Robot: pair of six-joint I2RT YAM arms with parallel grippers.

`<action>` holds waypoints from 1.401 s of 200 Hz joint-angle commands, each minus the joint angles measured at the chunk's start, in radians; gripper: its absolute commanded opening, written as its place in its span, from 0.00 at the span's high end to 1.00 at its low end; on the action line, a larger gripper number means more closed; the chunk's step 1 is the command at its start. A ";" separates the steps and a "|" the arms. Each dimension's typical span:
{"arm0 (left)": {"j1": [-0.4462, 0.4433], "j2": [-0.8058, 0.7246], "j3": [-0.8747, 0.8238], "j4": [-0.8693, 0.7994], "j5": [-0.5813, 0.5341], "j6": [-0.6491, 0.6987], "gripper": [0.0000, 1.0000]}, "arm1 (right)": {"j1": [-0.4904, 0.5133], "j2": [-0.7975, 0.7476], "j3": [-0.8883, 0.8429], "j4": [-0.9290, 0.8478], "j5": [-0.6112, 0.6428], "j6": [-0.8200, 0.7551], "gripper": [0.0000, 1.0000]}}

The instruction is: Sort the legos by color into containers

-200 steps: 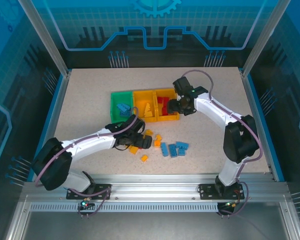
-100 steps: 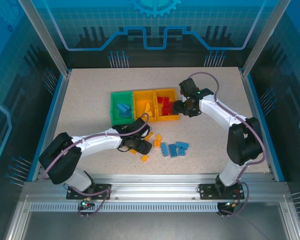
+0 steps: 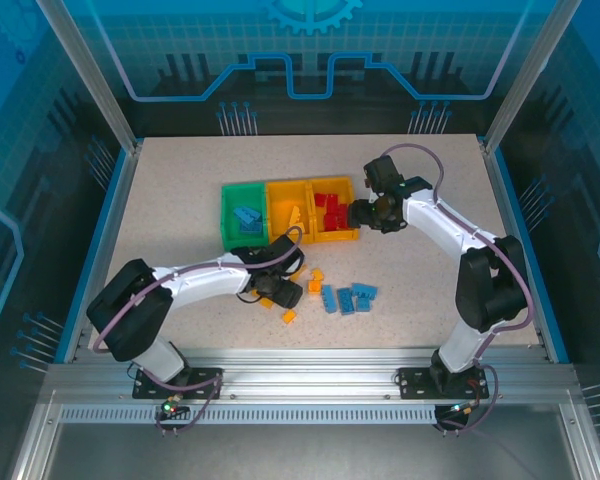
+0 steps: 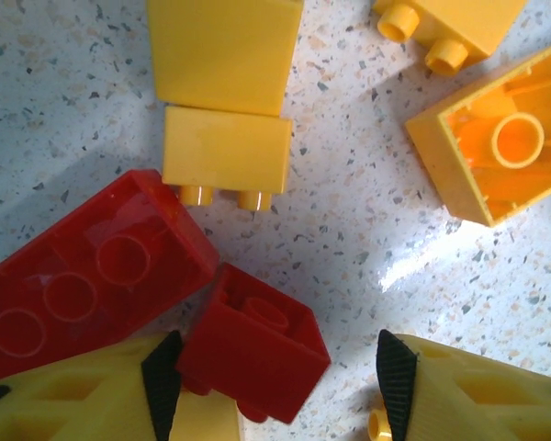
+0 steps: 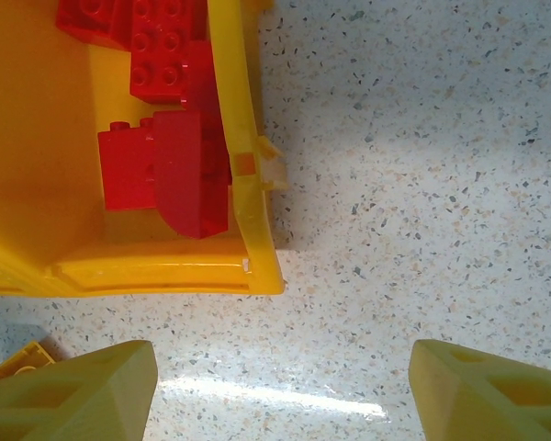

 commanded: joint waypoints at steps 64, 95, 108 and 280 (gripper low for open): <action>-0.005 0.062 0.054 -0.011 0.023 -0.035 0.60 | -0.030 -0.026 -0.026 0.008 -0.024 0.001 0.26; -0.009 0.061 0.077 -0.011 0.020 -0.046 0.61 | -0.029 -0.029 -0.032 0.012 -0.026 0.001 0.26; -0.009 0.054 0.097 -0.020 0.016 -0.048 0.61 | -0.029 -0.031 -0.035 0.013 -0.026 0.000 0.26; 0.124 0.483 0.887 -0.126 0.014 0.093 0.60 | -0.090 -0.140 -0.217 0.053 -0.074 -0.033 0.26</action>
